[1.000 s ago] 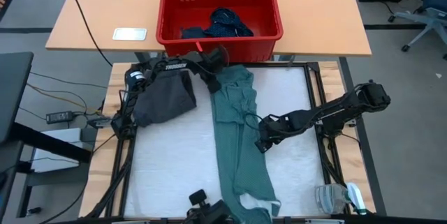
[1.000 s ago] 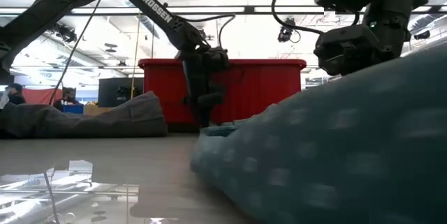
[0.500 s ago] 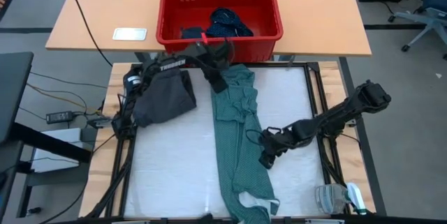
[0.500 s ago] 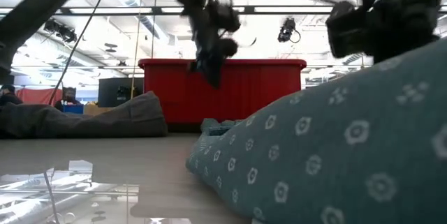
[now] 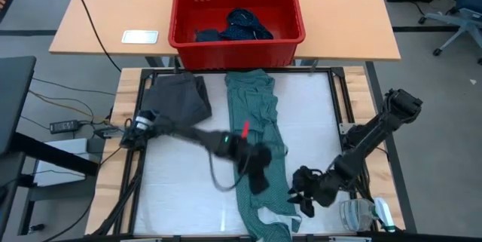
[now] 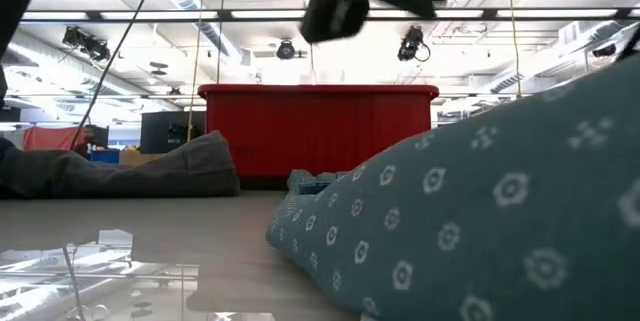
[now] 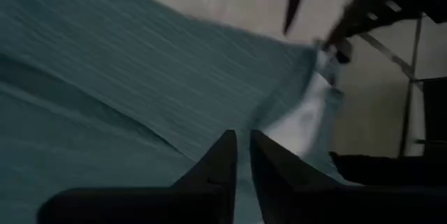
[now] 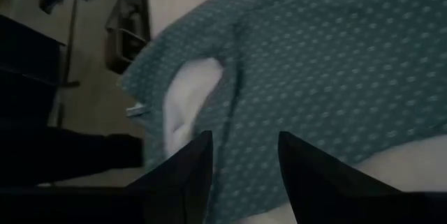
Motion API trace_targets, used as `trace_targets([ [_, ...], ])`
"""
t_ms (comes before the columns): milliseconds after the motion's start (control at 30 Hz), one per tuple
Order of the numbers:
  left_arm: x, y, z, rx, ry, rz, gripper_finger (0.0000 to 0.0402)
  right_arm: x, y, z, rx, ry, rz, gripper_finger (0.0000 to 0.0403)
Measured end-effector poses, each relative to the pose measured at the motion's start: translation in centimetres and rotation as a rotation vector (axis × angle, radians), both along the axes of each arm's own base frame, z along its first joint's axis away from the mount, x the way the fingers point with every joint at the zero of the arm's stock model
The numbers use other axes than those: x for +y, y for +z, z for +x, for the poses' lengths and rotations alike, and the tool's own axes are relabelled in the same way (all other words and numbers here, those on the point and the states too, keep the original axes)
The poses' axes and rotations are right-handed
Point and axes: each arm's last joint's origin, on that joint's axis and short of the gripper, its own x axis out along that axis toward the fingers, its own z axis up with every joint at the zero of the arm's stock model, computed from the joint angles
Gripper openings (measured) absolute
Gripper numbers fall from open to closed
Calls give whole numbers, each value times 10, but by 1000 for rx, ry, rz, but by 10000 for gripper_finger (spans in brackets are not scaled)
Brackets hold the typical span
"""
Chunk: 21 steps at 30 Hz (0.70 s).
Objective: Fold laundry
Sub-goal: Fold the dark green polo
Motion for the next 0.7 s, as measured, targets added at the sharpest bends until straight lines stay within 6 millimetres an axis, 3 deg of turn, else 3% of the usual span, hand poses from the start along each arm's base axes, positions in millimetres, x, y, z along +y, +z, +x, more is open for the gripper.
trace_targets([
  [167, -60, -8, -12, -59, -4, 72, 109, 22, -14, -5, -19, 55, 5, 175],
  [233, -80, -23, -13, -55, -35, 95, 135, 31, -26, -4, -7, 92, 7, 181],
  [467, -114, -58, -14, -46, -141, 128, 186, 50, -57, 0, 24, 170, 52, 181],
  [567, -125, -64, -16, -40, -174, 90, 185, 52, -62, 1, 50, 152, 77, 150],
  [700, -136, -64, -23, -31, -196, 76, 173, 55, -57, 1, 65, 127, 109, 66],
])
